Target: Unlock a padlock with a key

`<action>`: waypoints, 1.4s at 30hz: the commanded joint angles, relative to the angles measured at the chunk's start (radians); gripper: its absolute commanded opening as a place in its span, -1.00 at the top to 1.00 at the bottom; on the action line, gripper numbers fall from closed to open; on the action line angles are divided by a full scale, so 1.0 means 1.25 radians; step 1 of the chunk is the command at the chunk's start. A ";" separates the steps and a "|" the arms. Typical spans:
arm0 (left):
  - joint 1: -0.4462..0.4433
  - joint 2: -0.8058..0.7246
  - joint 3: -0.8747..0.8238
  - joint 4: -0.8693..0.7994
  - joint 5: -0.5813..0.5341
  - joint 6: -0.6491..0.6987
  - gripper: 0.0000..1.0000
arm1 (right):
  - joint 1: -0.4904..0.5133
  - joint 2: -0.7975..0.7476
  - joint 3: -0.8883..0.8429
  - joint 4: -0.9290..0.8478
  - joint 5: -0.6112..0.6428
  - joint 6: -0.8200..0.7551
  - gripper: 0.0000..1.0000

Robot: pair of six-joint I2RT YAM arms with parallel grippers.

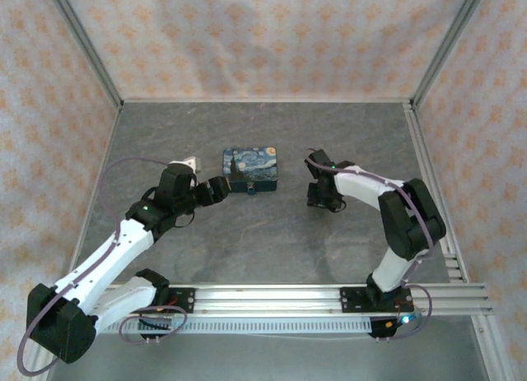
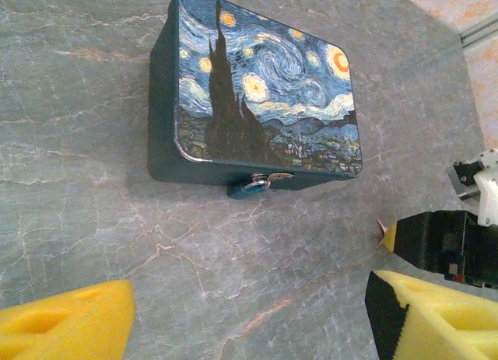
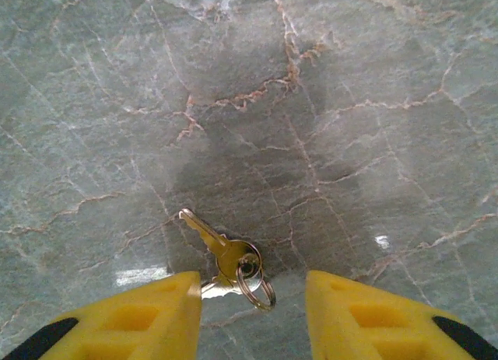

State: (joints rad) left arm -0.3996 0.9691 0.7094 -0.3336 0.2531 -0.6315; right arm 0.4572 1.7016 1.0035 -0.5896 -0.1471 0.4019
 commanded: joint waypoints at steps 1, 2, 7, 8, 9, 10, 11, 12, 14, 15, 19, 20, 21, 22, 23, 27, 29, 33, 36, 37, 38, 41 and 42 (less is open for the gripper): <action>-0.004 -0.003 0.001 -0.005 -0.013 -0.009 -0.59 | 0.001 0.016 -0.015 0.014 0.007 -0.010 0.23; -0.005 -0.004 -0.001 -0.004 -0.013 -0.010 -0.59 | 0.002 0.018 -0.015 0.016 0.012 -0.011 0.24; -0.005 -0.005 -0.004 -0.002 -0.014 -0.010 -0.58 | 0.001 0.041 -0.009 0.028 0.016 -0.018 0.33; -0.006 -0.006 -0.004 -0.002 -0.015 -0.011 -0.58 | 0.001 0.046 -0.007 0.029 0.015 -0.020 0.37; -0.005 -0.007 -0.006 -0.004 -0.014 -0.012 -0.58 | 0.001 0.051 -0.006 0.029 0.015 -0.020 0.44; -0.005 -0.010 -0.007 -0.004 -0.016 -0.013 -0.58 | 0.002 0.054 -0.006 0.031 0.012 -0.020 0.48; -0.006 -0.014 -0.008 -0.005 -0.018 -0.013 -0.58 | 0.001 0.055 -0.009 0.033 0.009 -0.020 0.48; -0.005 -0.018 -0.010 -0.006 -0.020 -0.013 -0.58 | 0.002 0.055 -0.012 0.037 0.006 -0.020 0.51; -0.006 -0.026 -0.017 -0.005 -0.023 -0.015 -0.58 | 0.002 0.056 -0.017 0.042 0.008 -0.022 0.57; -0.005 -0.029 -0.020 -0.006 -0.024 -0.016 -0.58 | 0.001 0.057 -0.019 0.043 0.012 -0.024 0.62; -0.006 -0.037 -0.027 -0.002 -0.023 -0.021 -0.58 | 0.001 0.053 -0.021 0.049 0.017 -0.036 0.80; -0.006 -0.037 -0.028 -0.002 -0.024 -0.021 -0.58 | 0.001 0.048 -0.022 0.052 0.019 -0.040 0.83; -0.006 -0.038 -0.028 -0.002 -0.023 -0.021 -0.58 | 0.001 0.041 -0.023 0.054 0.024 -0.044 0.86; -0.006 -0.038 -0.026 0.000 -0.026 -0.021 -0.58 | 0.001 0.032 -0.026 0.057 0.029 -0.047 0.87; -0.005 -0.038 -0.025 0.002 -0.025 -0.021 -0.58 | 0.001 0.024 -0.028 0.059 0.030 -0.051 0.89; -0.006 -0.035 -0.027 0.007 -0.025 -0.024 -0.58 | 0.001 -0.003 -0.035 0.068 0.036 -0.068 0.96; -0.006 -0.034 -0.027 0.009 -0.023 -0.025 -0.58 | 0.001 -0.023 -0.042 0.077 0.035 -0.075 0.98; -0.006 -0.036 -0.022 0.009 -0.022 -0.026 -0.58 | 0.002 -0.074 -0.059 0.101 0.025 -0.085 1.00; -0.006 -0.037 -0.010 0.008 -0.022 -0.026 -0.58 | 0.002 -0.119 -0.066 0.112 0.014 -0.092 1.00; -0.006 -0.036 -0.005 0.008 -0.021 -0.026 -0.58 | 0.001 -0.139 -0.068 0.115 0.010 -0.094 1.00; -0.007 -0.036 0.000 0.008 -0.020 -0.025 -0.58 | 0.001 -0.155 -0.068 0.116 0.007 -0.096 1.00; -0.008 -0.031 0.019 0.010 -0.014 -0.022 -0.58 | 0.001 -0.208 -0.061 0.111 -0.004 -0.102 1.00; -0.010 -0.027 0.029 0.012 -0.011 -0.024 -0.59 | 0.001 -0.229 -0.056 0.110 -0.012 -0.104 1.00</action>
State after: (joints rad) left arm -0.4000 0.9375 0.6922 -0.3332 0.2527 -0.6552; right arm 0.4572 1.4784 0.9203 -0.4625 -0.1474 0.2939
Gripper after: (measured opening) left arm 0.792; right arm 0.048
